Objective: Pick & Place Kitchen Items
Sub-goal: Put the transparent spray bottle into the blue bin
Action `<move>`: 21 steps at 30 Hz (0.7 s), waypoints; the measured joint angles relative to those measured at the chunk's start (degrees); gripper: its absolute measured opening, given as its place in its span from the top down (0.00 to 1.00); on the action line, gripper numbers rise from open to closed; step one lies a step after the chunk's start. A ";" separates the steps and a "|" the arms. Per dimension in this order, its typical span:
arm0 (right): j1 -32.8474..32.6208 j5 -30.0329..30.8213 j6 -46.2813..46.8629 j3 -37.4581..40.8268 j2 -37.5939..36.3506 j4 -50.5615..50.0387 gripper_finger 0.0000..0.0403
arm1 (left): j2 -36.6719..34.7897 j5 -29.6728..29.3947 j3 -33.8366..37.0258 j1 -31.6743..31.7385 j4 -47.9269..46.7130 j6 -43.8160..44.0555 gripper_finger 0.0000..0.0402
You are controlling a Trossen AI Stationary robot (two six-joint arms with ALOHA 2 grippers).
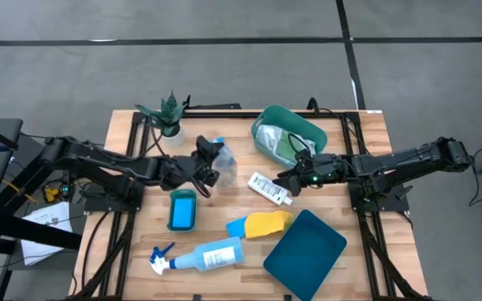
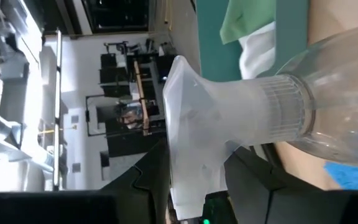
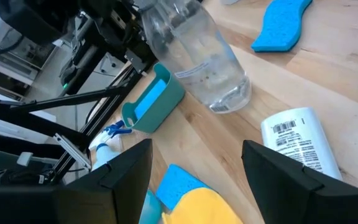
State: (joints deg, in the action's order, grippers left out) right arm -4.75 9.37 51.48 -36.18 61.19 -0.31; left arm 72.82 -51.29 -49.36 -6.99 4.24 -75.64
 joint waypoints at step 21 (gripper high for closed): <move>-0.09 -0.28 -0.45 0.00 0.00 -1.01 0.41 | 2.36 -6.54 5.43 0.13 11.50 1.69 0.69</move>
State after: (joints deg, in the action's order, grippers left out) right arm -4.84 9.08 51.03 -36.18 61.19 -1.32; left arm 75.18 -57.83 -43.93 -6.86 15.74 -73.95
